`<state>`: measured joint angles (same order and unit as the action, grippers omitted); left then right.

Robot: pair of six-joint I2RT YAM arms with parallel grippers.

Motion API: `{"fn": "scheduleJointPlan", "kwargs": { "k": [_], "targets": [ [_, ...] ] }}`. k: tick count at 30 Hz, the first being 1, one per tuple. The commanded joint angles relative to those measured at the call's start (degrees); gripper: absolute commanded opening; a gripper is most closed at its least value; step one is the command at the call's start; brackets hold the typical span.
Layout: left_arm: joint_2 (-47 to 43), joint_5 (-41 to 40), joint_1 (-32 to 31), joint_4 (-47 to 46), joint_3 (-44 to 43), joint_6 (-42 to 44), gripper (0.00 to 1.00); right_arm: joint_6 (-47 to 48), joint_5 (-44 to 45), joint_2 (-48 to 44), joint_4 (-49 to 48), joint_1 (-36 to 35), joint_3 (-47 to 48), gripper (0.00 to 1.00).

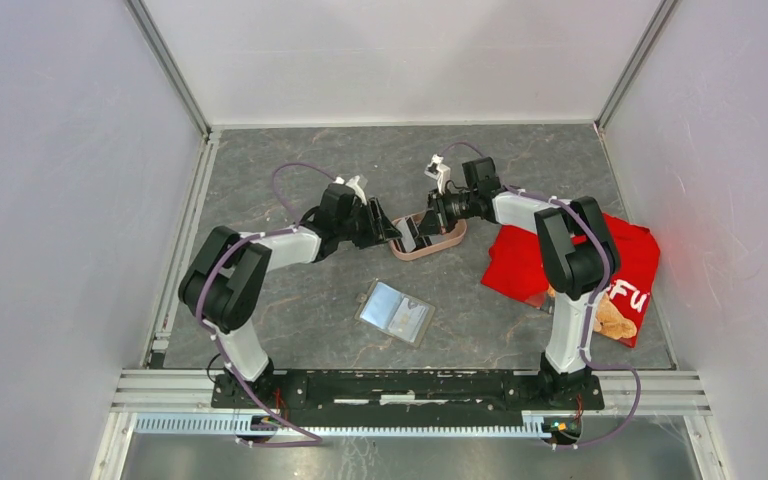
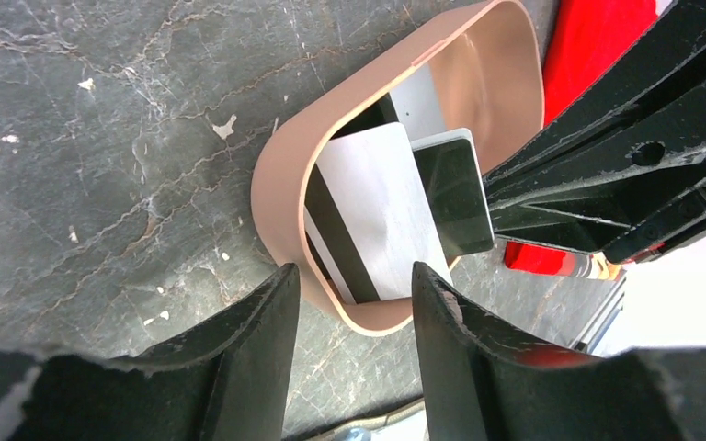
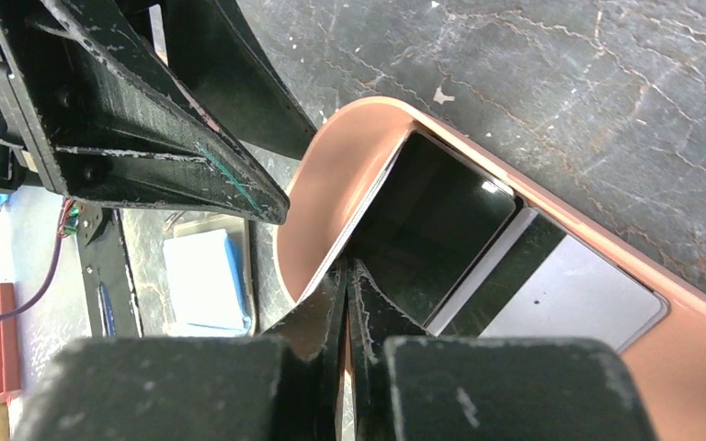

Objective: Put the credit cards into the card holder
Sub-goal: Pick up the credit card from the storage box.

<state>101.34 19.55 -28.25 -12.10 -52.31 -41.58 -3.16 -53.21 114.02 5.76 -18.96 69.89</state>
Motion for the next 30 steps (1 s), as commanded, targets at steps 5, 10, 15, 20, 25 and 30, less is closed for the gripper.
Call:
{"fn": "scheduleJointPlan", "kwargs": {
  "k": [5,10,15,20,25,30],
  "targets": [
    [-9.96,0.03,1.43,-10.01,4.56,-3.51,0.62,-0.06,-4.03,-2.92,-3.94,-1.45,1.24,0.06],
    [-10.23,3.56,1.62,-14.46,5.30,-7.36,0.67,-0.07,-3.92,-2.77,-4.13,-2.43,1.61,0.06],
    [-8.07,4.48,1.58,-15.83,4.53,-9.57,0.66,-0.07,-3.83,-2.71,-3.85,-2.85,1.65,0.06],
    [-6.65,5.01,1.51,-15.61,3.77,-10.08,0.63,-0.18,-3.96,-2.37,-3.92,-3.19,1.92,0.06],
    [-5.15,5.26,1.44,-15.19,3.45,-10.36,0.59,-0.27,-4.09,-2.11,-3.96,-3.53,2.01,0.06],
    [-3.96,5.93,1.22,-15.32,2.68,-10.62,0.54,-0.35,-4.09,-2.01,-4.00,-3.63,2.04,0.06]
  ]
}}
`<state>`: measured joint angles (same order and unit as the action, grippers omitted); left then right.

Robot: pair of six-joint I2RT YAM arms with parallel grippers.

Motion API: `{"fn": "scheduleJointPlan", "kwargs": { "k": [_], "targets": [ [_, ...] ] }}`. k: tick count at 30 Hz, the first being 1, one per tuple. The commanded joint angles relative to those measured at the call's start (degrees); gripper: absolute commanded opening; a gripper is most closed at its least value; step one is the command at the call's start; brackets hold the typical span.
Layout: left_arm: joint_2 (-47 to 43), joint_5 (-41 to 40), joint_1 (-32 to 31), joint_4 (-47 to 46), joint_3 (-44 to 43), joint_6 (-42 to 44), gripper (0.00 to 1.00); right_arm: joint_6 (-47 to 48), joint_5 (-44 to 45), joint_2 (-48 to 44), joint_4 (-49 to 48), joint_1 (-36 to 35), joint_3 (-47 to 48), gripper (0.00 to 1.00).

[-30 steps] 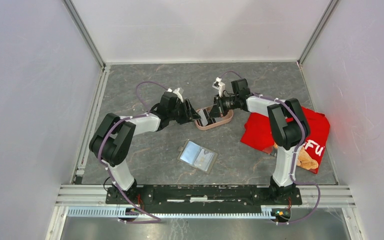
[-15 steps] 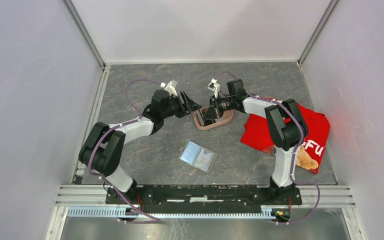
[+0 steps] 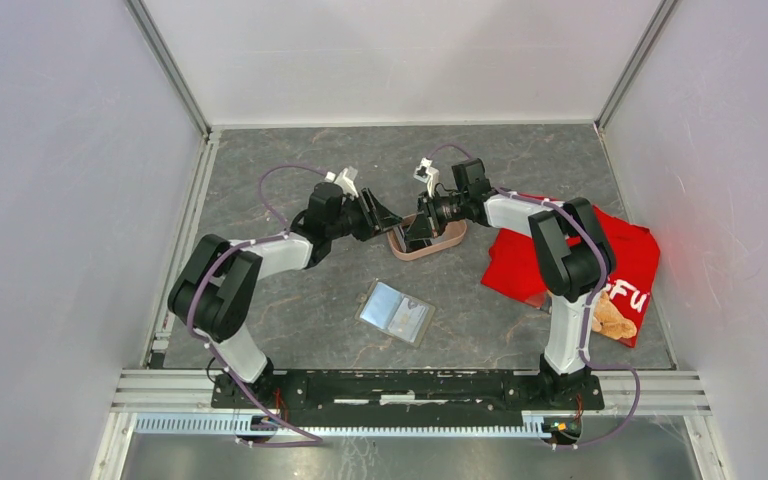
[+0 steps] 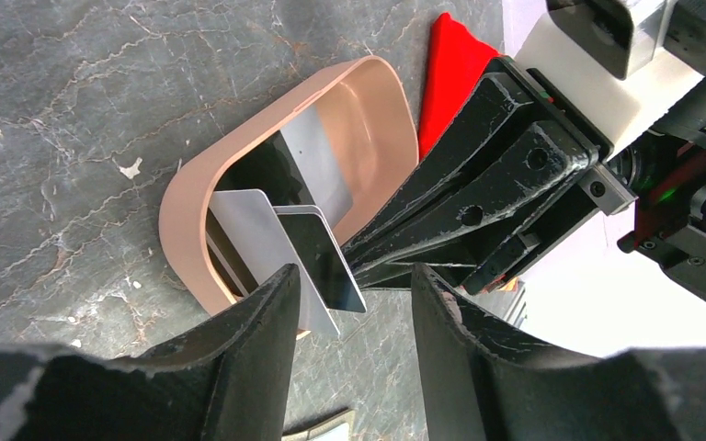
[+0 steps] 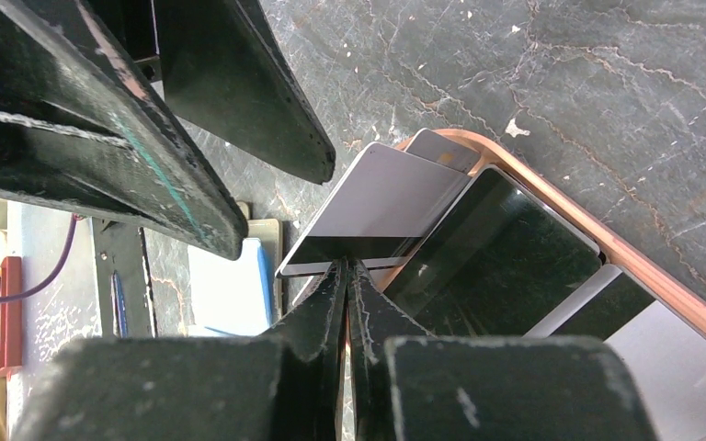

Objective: Put the credit cards into the card holder
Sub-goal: Pick up the credit card from the storage box.

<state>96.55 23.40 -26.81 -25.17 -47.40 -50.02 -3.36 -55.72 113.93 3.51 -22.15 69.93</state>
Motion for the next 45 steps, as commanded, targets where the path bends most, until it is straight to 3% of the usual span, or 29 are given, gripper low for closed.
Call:
{"fn": "scheduleJointPlan", "kwargs": {
  "k": [1,29,34,45],
  "targets": [
    [1.06,2.17,-0.26,-2.25,-2.44,-2.19,0.54,-0.07,-1.58,-1.94,-1.70,-0.40,1.96,0.06],
    [1.26,0.78,-1.14,9.22,-5.11,4.86,0.44,1.12,-1.18,-3.52,-1.55,-1.22,1.80,0.07],
    [0.41,0.02,-1.14,9.69,-4.98,5.59,0.37,1.30,-1.40,-3.87,-1.51,-1.35,1.50,0.07],
    [0.89,-0.07,-1.05,10.93,-5.29,6.56,0.32,3.01,-0.42,-3.60,0.96,-1.35,1.90,0.08]
  ]
}}
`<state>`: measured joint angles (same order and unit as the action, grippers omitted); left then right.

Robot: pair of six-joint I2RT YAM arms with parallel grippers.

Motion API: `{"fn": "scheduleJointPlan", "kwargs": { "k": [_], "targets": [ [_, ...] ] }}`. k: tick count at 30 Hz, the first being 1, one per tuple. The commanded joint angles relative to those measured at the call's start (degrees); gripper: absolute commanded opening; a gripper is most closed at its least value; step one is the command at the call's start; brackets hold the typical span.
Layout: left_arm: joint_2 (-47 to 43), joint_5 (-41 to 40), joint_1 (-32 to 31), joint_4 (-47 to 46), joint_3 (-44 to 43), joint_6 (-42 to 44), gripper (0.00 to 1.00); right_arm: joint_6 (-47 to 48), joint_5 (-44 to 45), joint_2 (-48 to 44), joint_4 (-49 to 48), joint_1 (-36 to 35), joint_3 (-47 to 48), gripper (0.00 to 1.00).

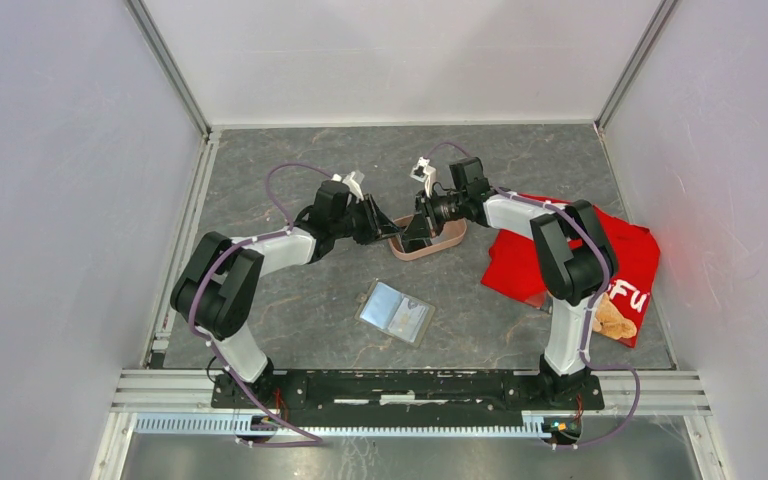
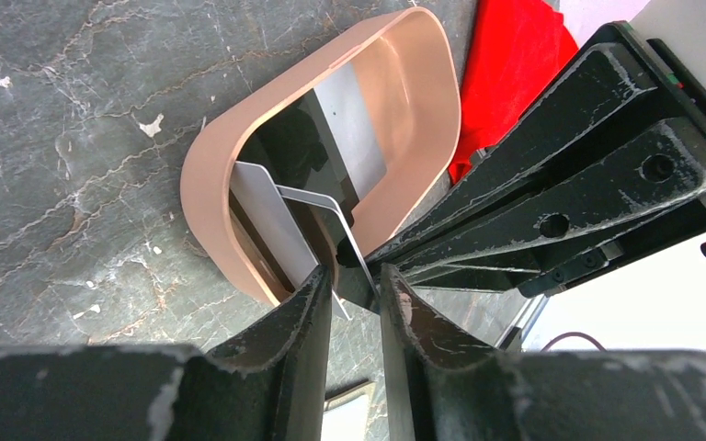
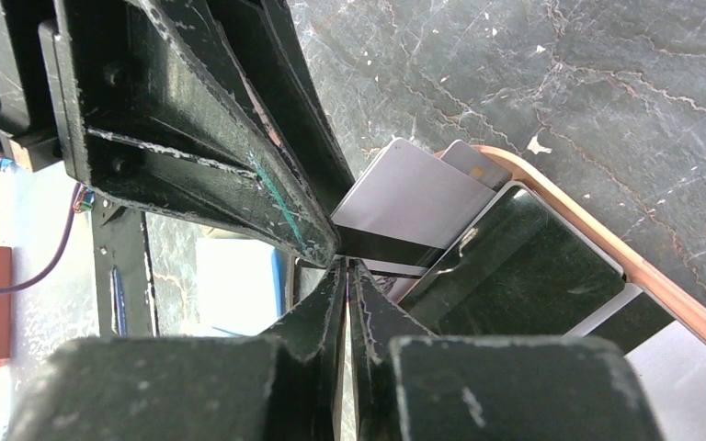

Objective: Put the credit cards into the card holder
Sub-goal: Pick up the credit card from the storage box.

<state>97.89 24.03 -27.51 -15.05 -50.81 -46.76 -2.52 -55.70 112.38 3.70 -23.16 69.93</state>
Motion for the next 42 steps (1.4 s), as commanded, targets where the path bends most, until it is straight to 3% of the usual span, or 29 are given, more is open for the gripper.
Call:
{"fn": "scheduleJointPlan", "kwargs": {
  "k": [1,8,13,16,27,33,42],
  "targets": [
    [-0.30,-0.51,-0.35,0.85,-2.04,3.26,0.31,4.00,0.05,-2.07,1.83,-0.25,2.22,0.08],
    [-0.17,-0.43,-0.35,2.10,-2.37,3.67,0.30,7.53,4.46,-3.49,4.82,-0.10,2.17,0.09],
    [-1.94,-1.36,-0.35,2.10,-1.62,4.74,0.48,8.06,5.10,-3.13,5.17,-0.17,2.23,0.10],
    [-3.36,-1.78,-0.35,0.94,-0.94,5.37,0.53,7.46,4.82,-2.64,4.95,-0.29,1.99,0.09],
    [-6.53,-0.58,-0.35,-6.27,3.61,5.61,0.56,4.64,2.50,-1.73,3.01,-0.17,0.67,0.09],
    [-6.55,-0.70,-0.35,-5.54,3.69,4.57,0.57,2.61,0.88,-2.09,0.06,-0.24,-0.92,0.09],
    [-8.45,-6.62,-2.20,-6.50,6.42,-0.35,0.57,0.46,0.11,-1.73,-0.44,-0.21,-1.10,0.09]
  ]
}}
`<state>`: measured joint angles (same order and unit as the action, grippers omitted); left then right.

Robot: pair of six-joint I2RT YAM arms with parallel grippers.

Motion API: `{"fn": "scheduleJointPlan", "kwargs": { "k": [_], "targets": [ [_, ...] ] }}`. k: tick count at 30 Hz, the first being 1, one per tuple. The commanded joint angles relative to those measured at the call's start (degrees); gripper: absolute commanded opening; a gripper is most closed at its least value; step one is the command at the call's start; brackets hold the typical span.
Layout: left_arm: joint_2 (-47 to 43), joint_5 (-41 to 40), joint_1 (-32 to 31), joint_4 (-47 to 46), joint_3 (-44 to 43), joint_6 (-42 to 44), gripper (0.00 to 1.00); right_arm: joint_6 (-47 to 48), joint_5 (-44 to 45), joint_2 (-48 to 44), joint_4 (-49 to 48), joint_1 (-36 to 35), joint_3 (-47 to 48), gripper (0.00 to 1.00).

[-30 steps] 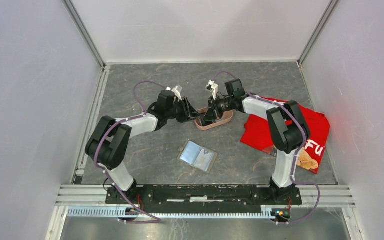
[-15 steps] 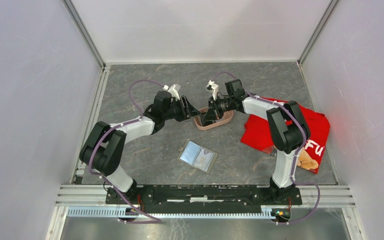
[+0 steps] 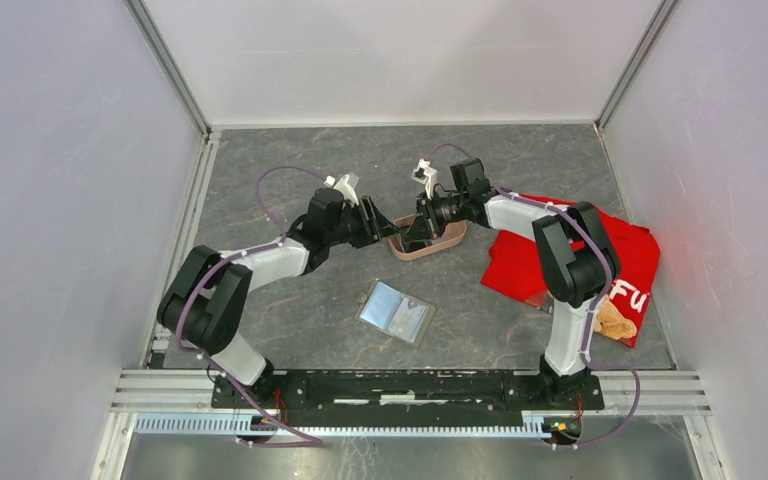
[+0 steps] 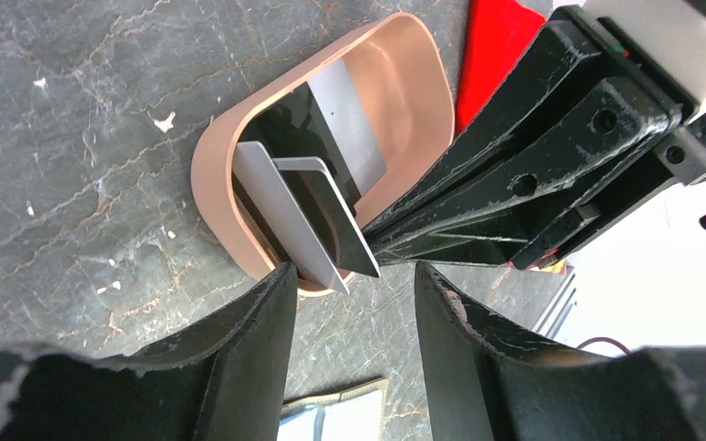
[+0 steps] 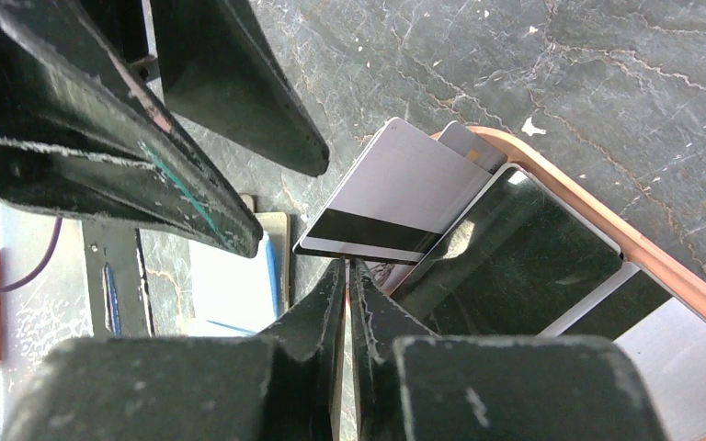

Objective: Put the credit cards into the card holder
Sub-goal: Pick up the credit card from the storage box.

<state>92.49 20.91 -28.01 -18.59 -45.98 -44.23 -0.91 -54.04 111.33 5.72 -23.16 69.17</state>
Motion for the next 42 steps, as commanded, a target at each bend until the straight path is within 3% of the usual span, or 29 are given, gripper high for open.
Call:
{"fn": "scheduleJointPlan", "kwargs": {
  "k": [1,8,12,16,23,31,42],
  "targets": [
    [-3.56,-4.66,-2.20,-3.47,2.55,-3.06,0.57,-1.13,-1.51,-0.68,-2.45,-0.24,-0.33,0.09],
    [-10.02,-10.59,-6.34,-4.89,6.91,-2.03,0.56,-1.50,-0.38,-0.36,-2.46,-0.26,-0.15,0.09],
    [-8.77,-15.14,-9.36,0.38,4.49,-1.92,0.50,-1.70,0.33,-0.06,-2.50,-0.24,0.04,0.09],
    [-5.66,-19.92,-11.46,5.94,0.38,-1.68,0.38,-1.80,0.78,0.80,-2.00,-0.22,0.51,0.08],
    [-3.16,-27.77,-13.85,13.06,-4.00,-0.51,0.38,-1.92,1.30,1.42,-1.75,-0.27,0.97,0.06],
    [1.01,-30.58,-15.03,15.34,-7.81,-0.95,0.37,-1.91,1.22,1.96,-1.68,-0.20,1.11,0.06],
    [4.11,-30.60,-15.50,16.39,-10.19,-0.89,0.26,-1.90,1.13,1.85,-1.74,-0.22,1.17,0.05]
  ]
}}
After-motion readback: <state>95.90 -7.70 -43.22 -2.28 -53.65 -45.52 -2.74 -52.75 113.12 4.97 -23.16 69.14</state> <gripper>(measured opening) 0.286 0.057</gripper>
